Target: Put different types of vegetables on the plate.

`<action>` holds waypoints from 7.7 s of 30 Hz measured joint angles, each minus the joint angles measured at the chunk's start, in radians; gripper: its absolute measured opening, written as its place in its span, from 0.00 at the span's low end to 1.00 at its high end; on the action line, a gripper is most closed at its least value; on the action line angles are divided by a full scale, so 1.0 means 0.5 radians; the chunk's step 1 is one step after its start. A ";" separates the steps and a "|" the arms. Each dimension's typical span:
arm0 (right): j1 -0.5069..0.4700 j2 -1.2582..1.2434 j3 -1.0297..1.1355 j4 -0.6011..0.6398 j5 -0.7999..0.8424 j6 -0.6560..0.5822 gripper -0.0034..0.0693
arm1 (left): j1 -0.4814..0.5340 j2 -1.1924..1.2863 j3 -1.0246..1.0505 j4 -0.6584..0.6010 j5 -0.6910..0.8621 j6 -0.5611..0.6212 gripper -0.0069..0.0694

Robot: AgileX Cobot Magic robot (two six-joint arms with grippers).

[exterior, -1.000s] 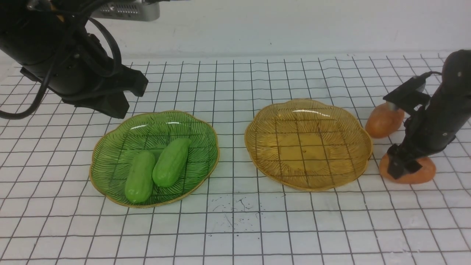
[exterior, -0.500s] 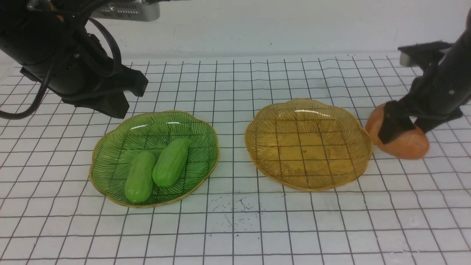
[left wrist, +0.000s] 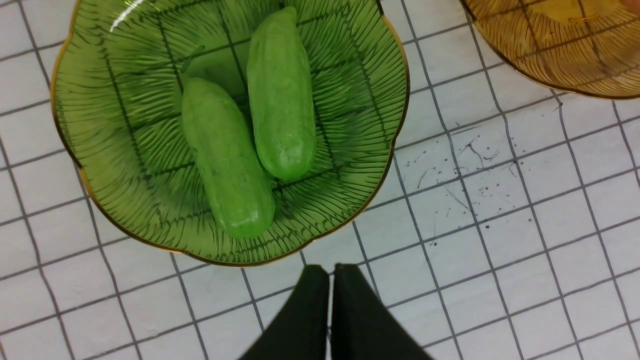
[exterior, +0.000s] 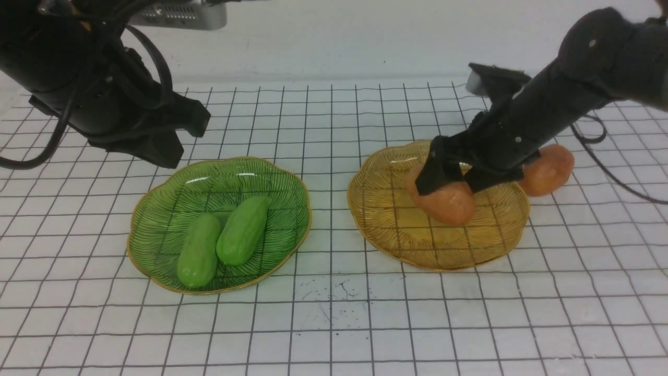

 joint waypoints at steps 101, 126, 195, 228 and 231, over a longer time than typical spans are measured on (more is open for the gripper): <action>-0.022 -0.396 -0.467 -0.836 0.418 0.784 0.70 | 0.000 -0.947 0.442 0.008 0.016 -0.002 0.08; -0.022 -3.596 2.333 -1.036 -1.898 0.750 0.03 | 0.000 -1.391 1.176 -0.001 -0.549 -0.004 0.08; -0.022 -4.017 2.414 -1.036 -1.958 0.733 0.03 | 0.450 -2.974 3.111 0.049 -1.761 0.145 0.08; -0.165 -4.018 2.636 -1.123 -1.804 0.653 0.03 | 0.452 -2.974 3.111 0.051 -1.751 0.160 0.08; -0.325 -4.018 2.826 -1.133 -1.742 0.642 0.03 | 0.452 -2.974 3.111 0.051 -1.751 0.160 0.08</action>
